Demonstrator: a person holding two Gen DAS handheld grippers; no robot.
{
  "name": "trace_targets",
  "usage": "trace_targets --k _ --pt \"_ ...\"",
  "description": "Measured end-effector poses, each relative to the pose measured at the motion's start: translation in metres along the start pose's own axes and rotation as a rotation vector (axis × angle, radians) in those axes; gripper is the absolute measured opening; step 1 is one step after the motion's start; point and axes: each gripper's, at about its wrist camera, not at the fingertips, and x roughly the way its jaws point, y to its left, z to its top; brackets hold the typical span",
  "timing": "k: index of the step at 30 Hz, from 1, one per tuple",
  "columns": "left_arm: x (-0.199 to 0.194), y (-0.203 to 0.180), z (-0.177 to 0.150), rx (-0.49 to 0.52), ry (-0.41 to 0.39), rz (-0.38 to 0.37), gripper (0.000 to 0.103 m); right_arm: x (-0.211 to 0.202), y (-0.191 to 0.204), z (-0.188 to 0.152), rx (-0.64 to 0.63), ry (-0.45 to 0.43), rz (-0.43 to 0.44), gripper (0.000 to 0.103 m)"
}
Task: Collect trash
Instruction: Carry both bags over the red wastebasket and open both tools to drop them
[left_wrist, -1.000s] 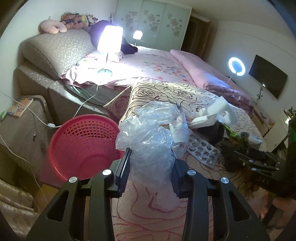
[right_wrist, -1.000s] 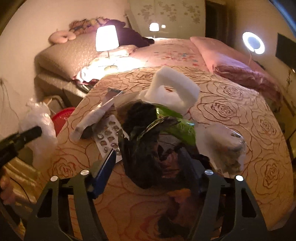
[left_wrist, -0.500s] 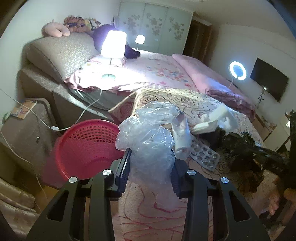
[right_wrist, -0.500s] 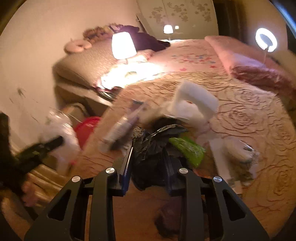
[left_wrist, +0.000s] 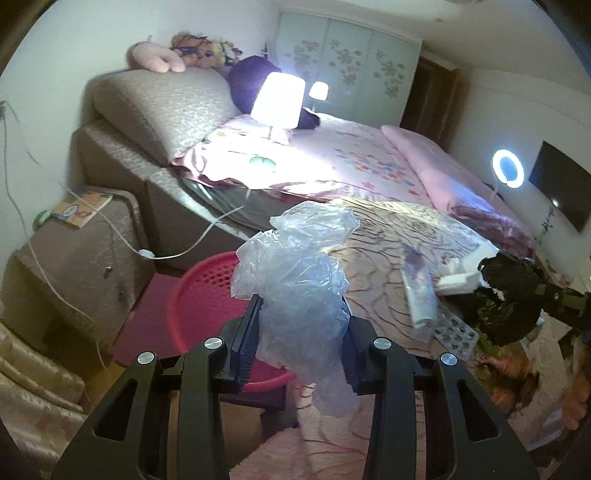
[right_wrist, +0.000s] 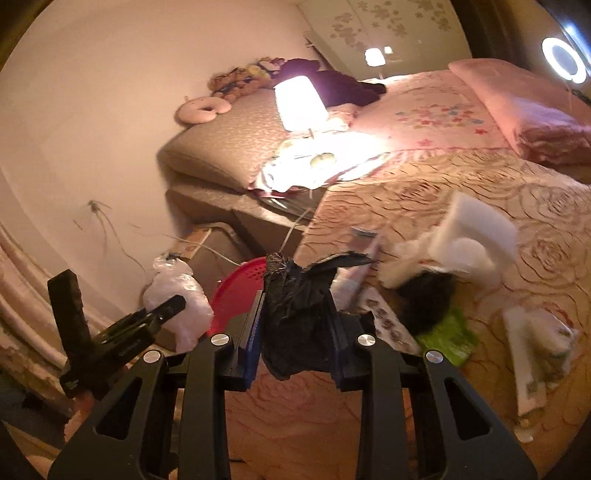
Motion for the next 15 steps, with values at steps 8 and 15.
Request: trace_targets --k 8,15 --pt "0.013 0.029 0.002 -0.031 0.017 0.067 0.037 0.046 0.036 0.006 -0.110 0.025 -0.046 0.029" --pt "0.035 0.053 0.007 -0.057 0.050 0.098 0.037 0.106 0.085 0.002 -0.256 0.070 -0.086 0.029"
